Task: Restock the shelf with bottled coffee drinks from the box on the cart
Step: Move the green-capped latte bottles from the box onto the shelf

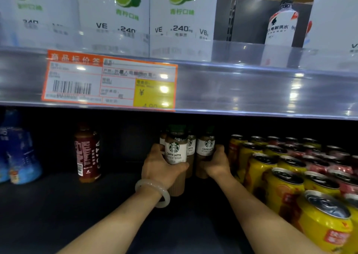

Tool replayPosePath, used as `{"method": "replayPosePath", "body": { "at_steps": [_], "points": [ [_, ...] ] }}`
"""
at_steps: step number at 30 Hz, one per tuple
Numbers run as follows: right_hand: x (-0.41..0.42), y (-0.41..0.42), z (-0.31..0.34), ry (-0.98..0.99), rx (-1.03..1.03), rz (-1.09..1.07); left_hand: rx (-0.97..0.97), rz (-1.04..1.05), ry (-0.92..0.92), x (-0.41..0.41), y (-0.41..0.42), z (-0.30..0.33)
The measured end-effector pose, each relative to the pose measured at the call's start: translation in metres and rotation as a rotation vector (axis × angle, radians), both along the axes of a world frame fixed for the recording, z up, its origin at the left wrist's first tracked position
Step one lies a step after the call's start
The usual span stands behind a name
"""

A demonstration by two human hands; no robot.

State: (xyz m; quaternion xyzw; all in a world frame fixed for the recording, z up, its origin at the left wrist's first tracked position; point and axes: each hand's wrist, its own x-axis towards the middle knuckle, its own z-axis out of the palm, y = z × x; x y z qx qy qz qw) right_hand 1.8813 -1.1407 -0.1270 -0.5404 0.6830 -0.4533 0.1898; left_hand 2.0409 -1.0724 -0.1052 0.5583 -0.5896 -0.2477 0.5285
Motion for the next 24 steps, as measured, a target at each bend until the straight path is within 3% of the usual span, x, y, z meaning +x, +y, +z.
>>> {"method": "replayPosePath", "body": {
  "at_steps": [5, 10, 21, 24],
  "points": [
    [-0.003, 0.002, 0.001, 0.005, 0.019, -0.028, -0.003, -0.010, -0.022, -0.005, -0.003, -0.005],
    [-0.016, 0.009, 0.009, -0.041, -0.116, -0.128, 0.007, -0.053, -0.041, -0.025, -0.007, -0.013],
    [-0.035, 0.041, 0.000, -0.034, -0.011, 0.024, -0.082, -0.097, -0.091, -0.066, -0.021, -0.027],
    [-0.034, 0.049, -0.001, -0.065, 0.009, 0.077, -0.032, -0.209, -0.107, -0.061, -0.021, -0.029]
  ]
}}
